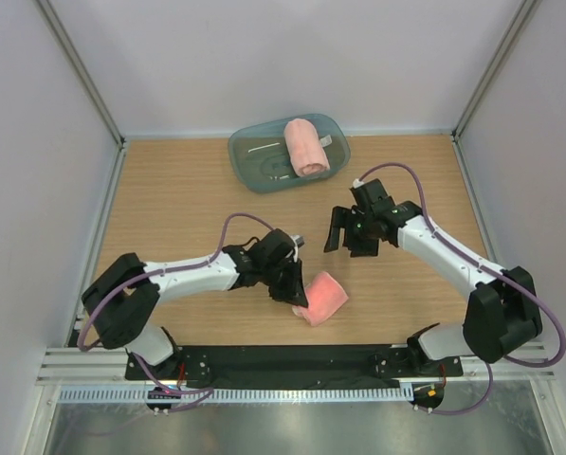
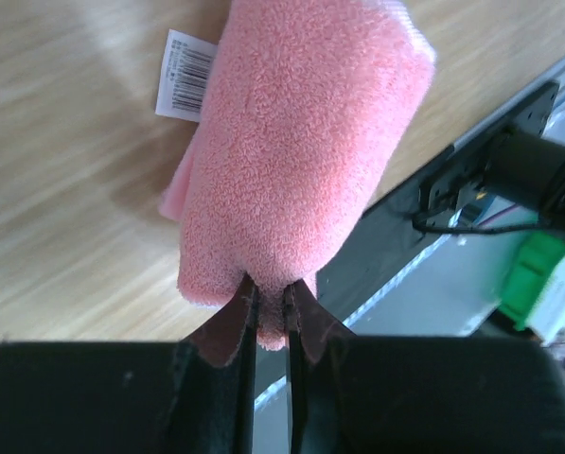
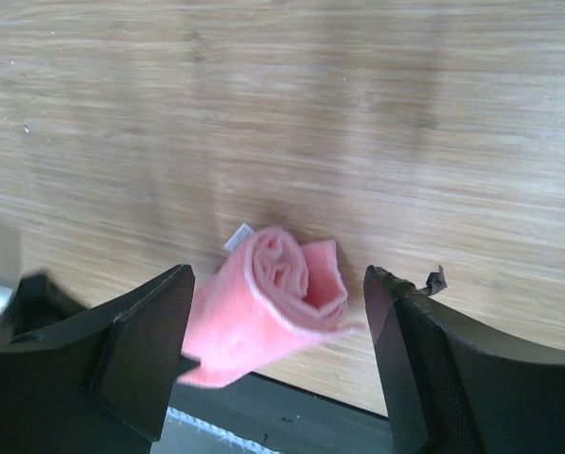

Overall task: Roll the towels
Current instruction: Roll the towel

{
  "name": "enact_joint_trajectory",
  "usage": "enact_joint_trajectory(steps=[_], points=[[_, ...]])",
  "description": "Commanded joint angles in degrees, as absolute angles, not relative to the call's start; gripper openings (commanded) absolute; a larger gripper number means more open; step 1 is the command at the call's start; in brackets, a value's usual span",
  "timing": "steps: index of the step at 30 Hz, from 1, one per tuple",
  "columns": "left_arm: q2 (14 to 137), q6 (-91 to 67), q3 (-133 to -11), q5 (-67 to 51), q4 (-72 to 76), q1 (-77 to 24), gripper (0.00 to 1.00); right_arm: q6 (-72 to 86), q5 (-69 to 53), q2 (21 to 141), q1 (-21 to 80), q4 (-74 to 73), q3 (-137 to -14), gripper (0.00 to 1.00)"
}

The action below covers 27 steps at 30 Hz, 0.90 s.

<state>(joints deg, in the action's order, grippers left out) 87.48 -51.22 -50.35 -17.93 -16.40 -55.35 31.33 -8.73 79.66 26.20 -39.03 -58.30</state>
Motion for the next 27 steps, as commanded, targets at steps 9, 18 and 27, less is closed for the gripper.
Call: enact_joint_trajectory(steps=[9, 18, 27], points=[[94.04, -53.61, -51.68, -26.02, -10.99, -51.5, 0.01, 33.39, -15.19, 64.96, 26.37, -42.19, -53.46, 0.8], [94.66, -53.26, -52.03, -26.19, -10.55, -51.24, 0.01, 44.46, -16.01, 64.6, 33.48, -30.77, -41.84, 0.81], [93.69, -54.4, -50.8, -28.91, -7.56, -51.33, 0.02, 49.04, -9.85, 70.83, 38.76, -25.76, -39.2, 0.84]])
